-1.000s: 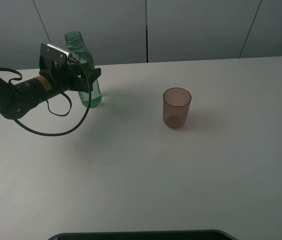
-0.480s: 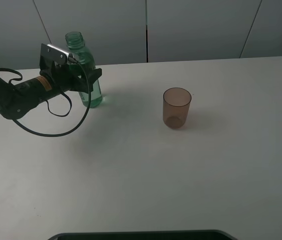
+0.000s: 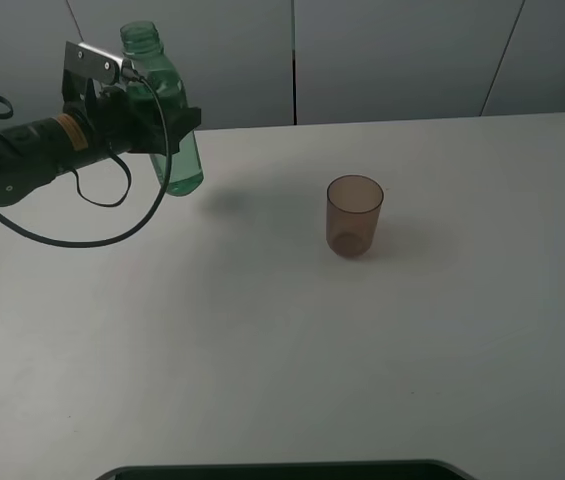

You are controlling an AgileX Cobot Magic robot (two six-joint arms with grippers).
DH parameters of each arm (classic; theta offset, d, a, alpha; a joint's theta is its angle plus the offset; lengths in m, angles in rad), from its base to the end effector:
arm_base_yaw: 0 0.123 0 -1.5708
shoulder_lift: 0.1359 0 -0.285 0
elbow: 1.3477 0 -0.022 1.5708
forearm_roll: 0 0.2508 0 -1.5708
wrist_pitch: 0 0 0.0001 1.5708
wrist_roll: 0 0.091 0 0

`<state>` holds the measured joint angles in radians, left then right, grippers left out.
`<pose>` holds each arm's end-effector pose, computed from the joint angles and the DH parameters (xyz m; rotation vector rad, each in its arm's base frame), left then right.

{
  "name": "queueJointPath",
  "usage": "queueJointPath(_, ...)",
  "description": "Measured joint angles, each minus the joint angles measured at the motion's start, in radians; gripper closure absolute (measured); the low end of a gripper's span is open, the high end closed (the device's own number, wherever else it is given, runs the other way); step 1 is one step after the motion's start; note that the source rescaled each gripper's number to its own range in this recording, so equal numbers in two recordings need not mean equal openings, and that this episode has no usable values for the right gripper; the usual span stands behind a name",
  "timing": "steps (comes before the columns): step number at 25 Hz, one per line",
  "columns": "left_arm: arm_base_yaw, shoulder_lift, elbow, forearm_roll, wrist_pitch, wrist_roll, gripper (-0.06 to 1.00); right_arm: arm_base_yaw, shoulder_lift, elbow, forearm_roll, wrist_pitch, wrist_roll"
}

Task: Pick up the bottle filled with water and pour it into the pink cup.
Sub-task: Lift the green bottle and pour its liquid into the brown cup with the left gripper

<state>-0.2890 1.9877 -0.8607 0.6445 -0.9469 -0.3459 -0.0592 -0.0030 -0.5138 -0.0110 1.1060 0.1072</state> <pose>0.3453 -0.1489 0.1444 0.6756 1.6543 -0.6097 -0.0089 -0.0004 0.2774 0.1732 2.0655 0.0162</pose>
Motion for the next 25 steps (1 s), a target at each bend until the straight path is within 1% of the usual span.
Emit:
queueJointPath(2, -0.004, -0.005, -0.016, 0.04, 0.026, -0.031, 0.94, 0.0, 0.0, 0.0, 0.0, 0.0, 0.0)
queueJointPath(4, -0.027, -0.005, -0.053, 0.08, 0.091, -0.058, 0.94, 0.0, 0.0, 0.0, 0.0, 0.0, 0.0)
queueJointPath(7, -0.097, -0.005, -0.124, 0.115, 0.252, -0.062, 0.94, 0.0, 0.0, 0.0, 0.0, 0.0, 0.0)
queueJointPath(9, -0.149, -0.005, -0.171, 0.124, 0.341, -0.041, 0.94, 0.0, 0.0, 0.0, 0.0, 0.0, 0.0)
queueJointPath(11, -0.196, -0.005, -0.217, 0.127, 0.384, -0.011, 0.94, 0.0, 0.0, 0.0, 0.0, 0.0, 0.0)
queueJointPath(14, -0.25, -0.005, -0.26, 0.129, 0.411, 0.027, 0.94, 0.0, 0.0, 0.0, 0.0, 0.0, 0.0)
queueJointPath(19, -0.301, -0.005, -0.301, 0.129, 0.461, 0.11, 0.94, 0.0, 0.0, 0.0, 0.0, 0.0, 0.0)
queueJointPath(21, -0.319, -0.005, -0.307, 0.129, 0.49, 0.159, 0.94, 0.0, 0.0, 0.0, 0.0, 0.0, 0.0)
queueJointPath(25, -0.359, -0.003, -0.307, 0.102, 0.546, 0.305, 0.94, 0.0, 0.0, 0.0, 0.0, 0.0, 0.0)
